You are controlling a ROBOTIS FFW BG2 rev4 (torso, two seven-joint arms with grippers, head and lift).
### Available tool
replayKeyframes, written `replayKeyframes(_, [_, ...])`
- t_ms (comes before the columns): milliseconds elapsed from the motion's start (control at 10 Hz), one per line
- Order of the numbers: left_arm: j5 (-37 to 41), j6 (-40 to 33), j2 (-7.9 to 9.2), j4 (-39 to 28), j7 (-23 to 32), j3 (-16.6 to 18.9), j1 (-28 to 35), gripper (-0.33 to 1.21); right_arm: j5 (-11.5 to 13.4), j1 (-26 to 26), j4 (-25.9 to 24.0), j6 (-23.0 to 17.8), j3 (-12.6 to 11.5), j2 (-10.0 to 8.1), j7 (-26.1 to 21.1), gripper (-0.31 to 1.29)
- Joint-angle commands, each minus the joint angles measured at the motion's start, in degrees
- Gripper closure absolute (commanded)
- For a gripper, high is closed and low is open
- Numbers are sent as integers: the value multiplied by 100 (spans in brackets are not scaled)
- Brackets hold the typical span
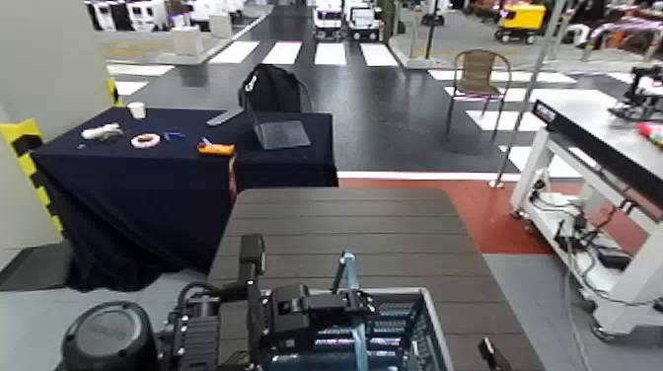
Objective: Place the crate on the table.
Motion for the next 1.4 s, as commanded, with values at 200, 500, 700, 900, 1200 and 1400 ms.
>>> replayKeyframes(200, [2, -8, 8, 24, -1, -27, -9, 119, -2, 0, 9, -9, -9, 0, 0, 13])
replayKeyframes(500, [-7, -35, 17, 130, 8, -53, -53, 119, -2, -9, 9, -9, 0, -9, 0, 13])
replayKeyframes(700, [-7, -70, 35, 235, 52, -106, -150, 119, -11, -9, 9, -18, 9, -9, 0, 13])
replayKeyframes(900, [-200, -87, 79, 341, 43, -123, -308, 119, -2, -9, 9, -44, 9, -9, 0, 13])
replayKeyframes(1200, [-385, -131, 87, 473, 43, -123, -484, 119, 15, -9, 9, -88, 0, -9, -27, 13])
replayKeyframes(1400, [-763, -158, 105, 763, -282, -299, -844, 119, 15, -18, 9, -79, 26, -18, -44, 13])
